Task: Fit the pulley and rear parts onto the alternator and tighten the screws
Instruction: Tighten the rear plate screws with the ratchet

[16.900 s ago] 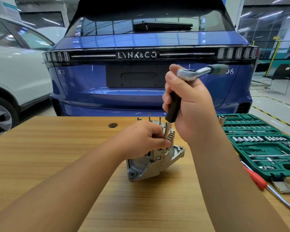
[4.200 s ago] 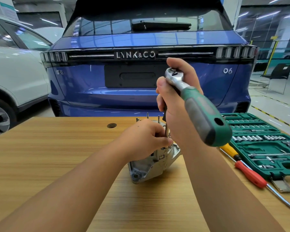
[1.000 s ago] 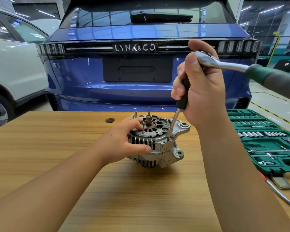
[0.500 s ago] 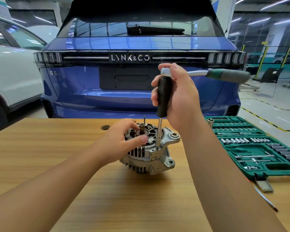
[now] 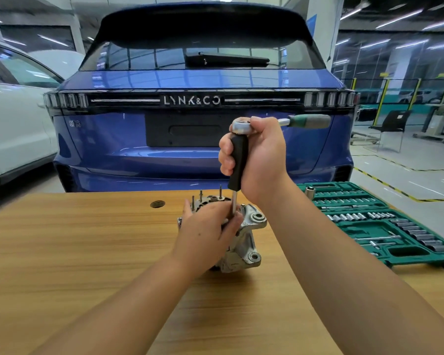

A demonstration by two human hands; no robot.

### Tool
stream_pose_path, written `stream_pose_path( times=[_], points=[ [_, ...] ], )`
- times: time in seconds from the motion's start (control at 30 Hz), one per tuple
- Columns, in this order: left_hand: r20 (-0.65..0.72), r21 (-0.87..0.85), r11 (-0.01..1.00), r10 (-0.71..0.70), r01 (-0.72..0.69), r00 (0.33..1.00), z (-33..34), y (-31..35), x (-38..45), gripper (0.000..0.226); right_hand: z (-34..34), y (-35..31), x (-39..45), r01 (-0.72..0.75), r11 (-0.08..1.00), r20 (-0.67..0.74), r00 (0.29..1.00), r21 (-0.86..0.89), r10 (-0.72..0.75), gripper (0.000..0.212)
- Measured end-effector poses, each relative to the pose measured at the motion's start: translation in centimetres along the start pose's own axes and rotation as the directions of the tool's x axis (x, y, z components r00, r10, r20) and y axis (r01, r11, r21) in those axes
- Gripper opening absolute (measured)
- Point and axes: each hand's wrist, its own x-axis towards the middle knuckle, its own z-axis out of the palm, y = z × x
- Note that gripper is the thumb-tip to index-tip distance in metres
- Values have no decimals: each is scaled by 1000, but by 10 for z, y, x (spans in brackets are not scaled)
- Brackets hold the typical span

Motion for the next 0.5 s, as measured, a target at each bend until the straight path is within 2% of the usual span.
stream_pose_path(
  times=[0.1, 0.27, 0.33, 0.43, 0.5],
  points=[
    [-45, 15, 999, 32, -32, 998, 6, 2, -4, 53, -1, -3, 0, -29, 1000, -13, 1000, -8, 29, 27],
    [-45, 60, 998, 22, -20, 999, 5, 2, -2, 65, -2, -8, 4, -141, 989, -80, 986, 34, 143, 35],
    [-30, 35, 999, -16, 17, 999, 4, 3, 0, 61, 0, -12, 5, -178, 982, -91, 979, 62, 183, 32],
    [18, -21, 996, -85, 85, 996, 1, 3, 2, 39, 4, -20, 7, -241, 968, -65, 967, 77, 246, 17],
    [65, -50, 991, -118, 121, 991, -3, 6, 3, 38, 6, -23, 7, -247, 965, -32, 968, 90, 251, 15]
  ],
)
